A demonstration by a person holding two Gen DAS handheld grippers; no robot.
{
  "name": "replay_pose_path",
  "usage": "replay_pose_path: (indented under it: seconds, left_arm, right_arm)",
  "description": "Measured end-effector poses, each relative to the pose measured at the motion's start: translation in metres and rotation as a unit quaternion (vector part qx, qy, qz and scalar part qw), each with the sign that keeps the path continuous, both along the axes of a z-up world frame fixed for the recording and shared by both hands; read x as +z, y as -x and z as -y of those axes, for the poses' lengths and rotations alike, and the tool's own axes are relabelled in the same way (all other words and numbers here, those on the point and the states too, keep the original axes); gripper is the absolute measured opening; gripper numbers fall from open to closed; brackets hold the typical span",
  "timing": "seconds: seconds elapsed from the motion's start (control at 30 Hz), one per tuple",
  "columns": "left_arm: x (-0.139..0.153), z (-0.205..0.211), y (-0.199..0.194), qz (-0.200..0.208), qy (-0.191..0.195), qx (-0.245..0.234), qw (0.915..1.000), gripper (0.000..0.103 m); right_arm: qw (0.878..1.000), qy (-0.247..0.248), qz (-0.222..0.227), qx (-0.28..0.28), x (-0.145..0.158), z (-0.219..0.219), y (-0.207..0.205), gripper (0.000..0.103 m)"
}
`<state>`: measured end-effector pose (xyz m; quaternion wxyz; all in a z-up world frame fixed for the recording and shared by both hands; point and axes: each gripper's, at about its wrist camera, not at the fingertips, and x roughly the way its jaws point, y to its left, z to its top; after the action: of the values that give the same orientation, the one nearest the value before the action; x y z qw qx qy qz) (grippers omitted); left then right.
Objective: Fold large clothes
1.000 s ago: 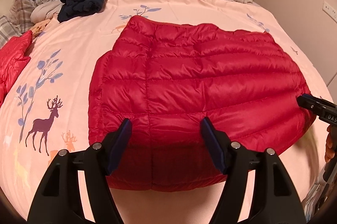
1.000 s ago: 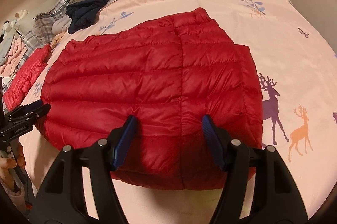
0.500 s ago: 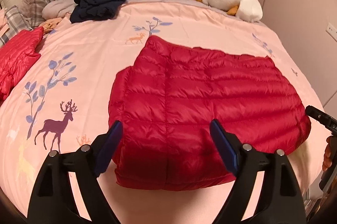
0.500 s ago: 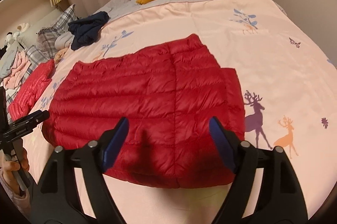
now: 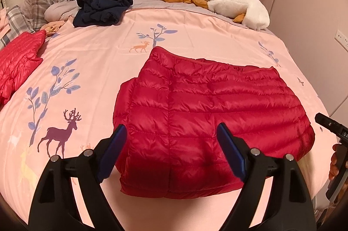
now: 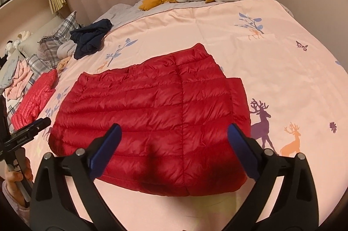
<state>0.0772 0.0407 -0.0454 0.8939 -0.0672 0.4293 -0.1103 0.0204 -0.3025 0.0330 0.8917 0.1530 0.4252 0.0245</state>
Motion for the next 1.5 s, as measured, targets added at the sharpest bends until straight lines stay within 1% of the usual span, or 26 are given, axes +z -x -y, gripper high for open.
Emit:
replay_pose_path:
  seconds: [0.13,0.17,0.2,0.3,0.6,0.83,1.13,1.17,1.2,1.23,1.33,1.5]
  left_arm:
    - [0.002,0.0,-0.001,-0.002,0.006,0.001,1.0,0.085]
    - [0.002,0.0,0.0,-0.002,0.006,0.001,1.0,0.088]
    - [0.003,0.0,0.0,-0.001,0.006,0.002,1.0,0.096]
    - [0.006,0.001,0.002,0.008,0.006,0.002,1.0,0.096]
    - [0.011,0.0,0.002,0.012,0.006,0.008,0.9999,0.096]
    - [0.02,0.001,0.004,0.026,-0.009,0.013,0.9995,0.096]
    - [0.028,0.0,0.005,0.035,-0.019,0.019,0.999,0.096]
    - [0.028,0.0,0.006,0.035,-0.019,0.02,0.999,0.097]
    - [0.028,0.0,0.006,0.035,-0.018,0.02,0.999,0.101]
    - [0.029,0.0,0.006,0.035,-0.02,0.021,0.9989,0.102]
    - [0.03,0.002,0.007,0.038,-0.026,0.022,0.9987,0.102]
    - [0.03,0.003,0.005,0.03,-0.032,0.025,0.9987,0.102]
  right_arm:
    - [1.0,-0.01,-0.002,-0.003,0.001,0.001,0.0,0.101]
    - [1.0,-0.011,-0.003,-0.004,0.002,0.0,0.0,0.101]
    - [1.0,-0.012,-0.004,-0.005,0.003,0.0,0.0,0.101]
    - [1.0,-0.013,-0.005,-0.006,0.003,-0.002,0.0,0.101]
    - [0.999,-0.023,-0.019,-0.021,0.001,-0.001,-0.001,0.101]
    - [0.999,-0.019,-0.029,-0.028,0.004,-0.004,-0.003,0.101]
    - [0.999,0.003,-0.029,-0.03,0.01,-0.012,-0.004,0.101]
    - [0.999,0.004,-0.03,-0.03,0.01,-0.013,-0.004,0.101]
    - [0.999,0.006,-0.031,-0.03,0.01,-0.014,-0.004,0.101]
    - [0.999,0.007,-0.032,-0.029,0.01,-0.015,-0.004,0.101]
    - [0.999,0.016,-0.037,-0.028,0.01,-0.018,-0.005,0.101]
    - [0.998,0.026,-0.046,-0.02,0.008,-0.027,-0.005,0.101]
